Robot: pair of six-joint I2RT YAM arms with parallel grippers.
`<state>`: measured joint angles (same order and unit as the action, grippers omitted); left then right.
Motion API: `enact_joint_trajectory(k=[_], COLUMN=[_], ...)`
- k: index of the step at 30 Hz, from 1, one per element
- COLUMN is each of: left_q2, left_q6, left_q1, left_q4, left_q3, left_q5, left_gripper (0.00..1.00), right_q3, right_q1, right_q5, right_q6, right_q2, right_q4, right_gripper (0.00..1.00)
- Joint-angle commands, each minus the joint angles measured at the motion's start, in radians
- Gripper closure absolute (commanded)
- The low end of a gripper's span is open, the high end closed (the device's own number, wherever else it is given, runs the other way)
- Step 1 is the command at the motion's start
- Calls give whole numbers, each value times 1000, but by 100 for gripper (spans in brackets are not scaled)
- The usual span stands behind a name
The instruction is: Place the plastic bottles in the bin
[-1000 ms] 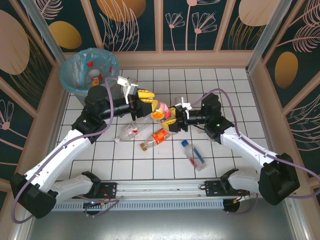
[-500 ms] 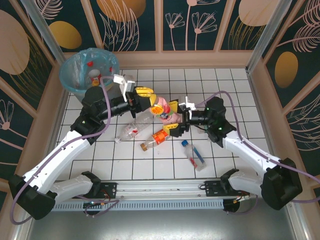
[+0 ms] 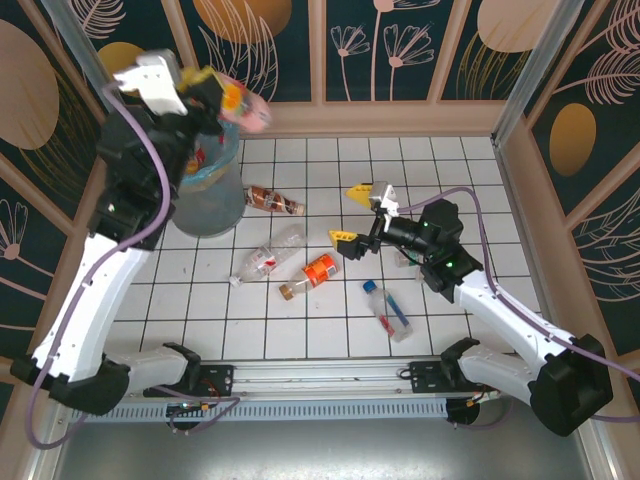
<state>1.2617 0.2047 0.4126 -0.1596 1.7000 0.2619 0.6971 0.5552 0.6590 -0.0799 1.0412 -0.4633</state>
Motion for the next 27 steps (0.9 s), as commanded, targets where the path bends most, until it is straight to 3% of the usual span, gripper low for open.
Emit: enact_joint_trajectory(k=[1,5,10,18,27], left_q2=[86,181,249,283,290], left_q6=[-88,-132,-154,-121,-129], left_q1=[-81,-161,-268,-422,-466], left_q4=[-109,-180,-201,-148,-53], left_q3=[98,197,193,70,-146], left_q5=[150,182,213,128,40], left_gripper=[100,100,100,100,100], right_q3=[26,32,35,39,54], right_q1=[-3,-3,-3,47,112], right_q5=[-29,-27,-25,-66,-104], right_q6=[-25,-27,-19,-54,-102], right_q2=[-16,-15,-16,-9,32], right_q4=[16,30,37,72,119], right_gripper=[1,1,1,1,1])
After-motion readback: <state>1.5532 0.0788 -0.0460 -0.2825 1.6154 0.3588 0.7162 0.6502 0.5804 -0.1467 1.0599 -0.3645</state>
